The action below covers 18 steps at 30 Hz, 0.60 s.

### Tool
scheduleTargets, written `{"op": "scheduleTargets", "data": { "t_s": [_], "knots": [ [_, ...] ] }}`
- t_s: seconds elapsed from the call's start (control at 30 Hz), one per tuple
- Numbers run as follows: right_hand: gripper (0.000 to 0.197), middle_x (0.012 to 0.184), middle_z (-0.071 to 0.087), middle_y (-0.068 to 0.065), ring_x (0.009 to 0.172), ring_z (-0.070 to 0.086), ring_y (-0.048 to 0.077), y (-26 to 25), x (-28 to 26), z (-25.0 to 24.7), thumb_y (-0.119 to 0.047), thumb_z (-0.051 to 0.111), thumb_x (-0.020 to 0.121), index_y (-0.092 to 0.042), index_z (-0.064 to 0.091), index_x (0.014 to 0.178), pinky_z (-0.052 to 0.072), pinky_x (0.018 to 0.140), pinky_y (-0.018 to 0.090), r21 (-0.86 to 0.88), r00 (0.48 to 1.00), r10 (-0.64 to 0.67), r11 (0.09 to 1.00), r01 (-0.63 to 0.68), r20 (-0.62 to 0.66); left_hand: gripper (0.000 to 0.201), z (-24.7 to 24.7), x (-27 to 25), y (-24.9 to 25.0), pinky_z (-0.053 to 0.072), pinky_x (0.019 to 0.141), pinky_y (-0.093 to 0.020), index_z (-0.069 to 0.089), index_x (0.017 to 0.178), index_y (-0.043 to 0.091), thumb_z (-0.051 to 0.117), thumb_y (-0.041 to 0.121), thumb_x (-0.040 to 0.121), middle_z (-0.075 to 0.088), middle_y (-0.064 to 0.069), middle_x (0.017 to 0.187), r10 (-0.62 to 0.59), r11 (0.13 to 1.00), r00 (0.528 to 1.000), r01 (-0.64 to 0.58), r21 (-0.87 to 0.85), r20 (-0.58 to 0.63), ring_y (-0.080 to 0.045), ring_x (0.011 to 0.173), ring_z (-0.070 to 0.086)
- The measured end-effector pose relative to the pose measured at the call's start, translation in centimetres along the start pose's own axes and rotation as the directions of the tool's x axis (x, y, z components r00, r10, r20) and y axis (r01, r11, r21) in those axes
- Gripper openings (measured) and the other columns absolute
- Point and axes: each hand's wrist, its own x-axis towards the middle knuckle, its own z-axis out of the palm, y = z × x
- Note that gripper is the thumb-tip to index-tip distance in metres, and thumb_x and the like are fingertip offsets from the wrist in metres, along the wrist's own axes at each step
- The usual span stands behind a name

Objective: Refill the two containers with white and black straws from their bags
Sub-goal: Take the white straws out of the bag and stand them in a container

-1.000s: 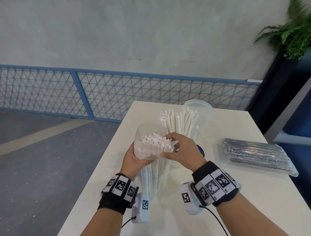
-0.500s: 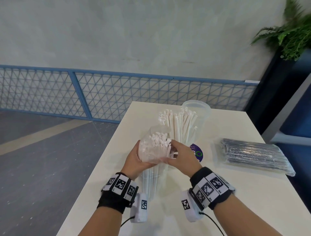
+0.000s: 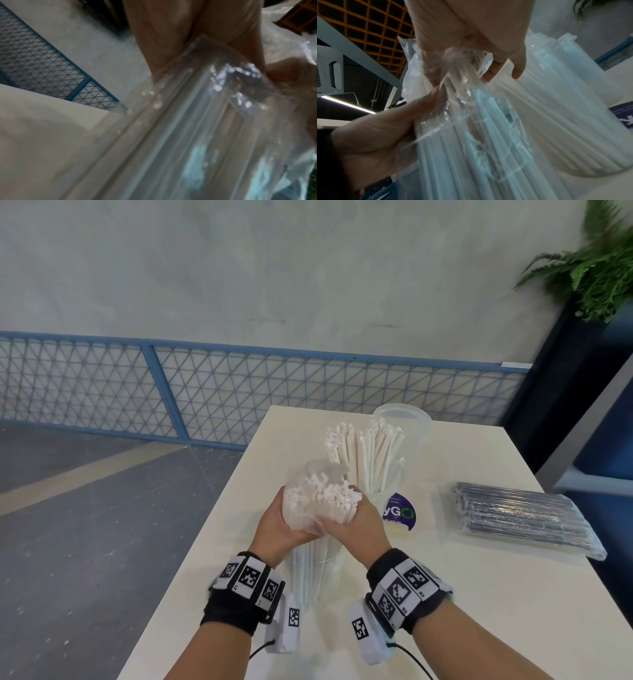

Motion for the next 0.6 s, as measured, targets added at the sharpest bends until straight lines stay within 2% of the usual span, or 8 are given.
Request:
{"op": "scheduleTargets", "data": {
  "t_s": [0.07, 0.1, 0.17, 0.27, 0.37, 0.43, 0.5, 0.6],
  "knots": [
    [0.064, 0.104, 0.059, -0.006, 0.098, 0.056, 0.007, 0.0, -0.3, -0.1, -0.025, 0.082, 0.065, -0.010, 0.052, 0.120, 0.044, 0.079, 0.003, 0.031, 1.000, 0.016, 0.999, -0.016, -0.026, 0.080, 0.0, 0.1, -0.1, 0.051, 0.073, -0.013, 0.052, 0.110, 0.032, 0.085, 0.031, 0.038, 0.064, 0.007, 0.111, -0.003, 1.000, 1.000, 0.003, 0.020, -0.002, 0.006, 0.096, 0.063],
    [0.055, 0.099, 0.058, -0.008, 0.091, 0.055, 0.004, -0.2, -0.4, -0.2, -0.019, 0.080, 0.069, -0.012, 0.053, 0.117, 0.042, 0.072, -0.001, 0.034, 0.999, 0.018, 0.999, -0.017, -0.031, 0.079, 0.0, 0.1, -0.1, 0.051, 0.073, -0.013, 0.052, 0.111, 0.032, 0.085, 0.031, 0.038, 0.063, 0.008, 0.111, -0.005, 1.000, 1.000, 0.005, 0.029, 0.004, 0.005, 0.097, 0.062],
    [0.049, 0.100, 0.059, -0.005, 0.090, 0.056, 0.004, -0.2, -0.3, -0.2, -0.018, 0.080, 0.069, -0.013, 0.055, 0.111, 0.043, 0.071, 0.001, 0.042, 0.999, 0.004, 0.999, -0.002, -0.043, 0.079, -0.1, 0.2, -0.2, 0.051, 0.074, -0.013, 0.051, 0.111, 0.033, 0.086, 0.029, 0.041, 0.063, 0.009, 0.111, -0.012, 0.999, 1.000, 0.011, 0.048, 0.015, 0.007, 0.098, 0.062],
    [0.055, 0.114, 0.058, 0.004, 0.103, 0.057, 0.011, -0.3, -0.2, 0.2, -0.023, 0.079, 0.069, -0.010, 0.054, 0.117, 0.047, 0.087, 0.020, 0.086, 0.994, 0.048, 0.995, -0.040, -0.100, 0.075, -0.1, 0.3, -0.2, 0.050, 0.076, -0.010, 0.051, 0.111, 0.034, 0.085, 0.016, 0.048, 0.063, 0.013, 0.111, -0.021, 0.997, 0.999, 0.018, 0.080, 0.033, 0.012, 0.096, 0.061],
    [0.026, 0.090, 0.063, -0.006, 0.083, 0.061, 0.000, -1.5, -0.1, -0.4, -0.011, 0.076, 0.072, -0.020, 0.059, 0.091, 0.047, 0.073, 0.012, 0.238, 0.988, 0.094, 0.969, -0.064, -0.121, 0.081, 0.0, 0.5, -0.5, 0.051, 0.080, -0.014, 0.051, 0.117, 0.029, 0.087, 0.017, 0.045, 0.064, 0.010, 0.113, -0.035, 0.997, 0.999, 0.033, 0.062, 0.023, 0.006, 0.100, 0.062],
    [0.023, 0.082, 0.062, -0.005, 0.083, 0.064, 0.011, -2.4, 0.3, -1.0, -0.015, 0.076, 0.073, -0.019, 0.057, 0.084, 0.050, 0.073, 0.021, 0.342, 0.981, 0.142, 0.935, -0.090, -0.131, 0.086, 0.0, 0.5, -0.7, 0.052, 0.086, -0.020, 0.051, 0.122, 0.024, 0.089, 0.020, 0.044, 0.064, 0.007, 0.116, -0.045, 0.997, 0.999, 0.044, 0.069, 0.012, -0.004, 0.107, 0.062],
    [0.030, 0.090, 0.065, 0.004, 0.089, 0.063, 0.020, -3.0, 1.0, -1.6, -0.024, 0.078, 0.071, -0.011, 0.058, 0.088, 0.051, 0.082, 0.033, 0.399, 0.971, 0.178, 0.911, -0.102, -0.158, 0.081, 0.0, 0.6, -0.8, 0.051, 0.087, -0.020, 0.051, 0.121, 0.025, 0.089, 0.010, 0.050, 0.064, 0.007, 0.113, -0.043, 0.994, 0.999, 0.043, 0.100, -0.004, -0.009, 0.108, 0.061],
    [0.076, 0.109, 0.068, 0.009, 0.103, 0.063, 0.018, -4.5, 2.0, -2.2, -0.046, 0.079, 0.054, -0.001, 0.060, 0.111, 0.049, 0.094, 0.034, 0.475, 0.971, 0.141, 0.879, -0.034, -0.192, 0.077, 0.1, 0.8, -0.8, 0.048, 0.088, -0.021, 0.049, 0.120, 0.024, 0.088, 0.005, 0.055, 0.063, 0.009, 0.111, -0.038, 0.989, 0.999, 0.041, 0.144, -0.024, -0.011, 0.108, 0.059]
  ]
}}
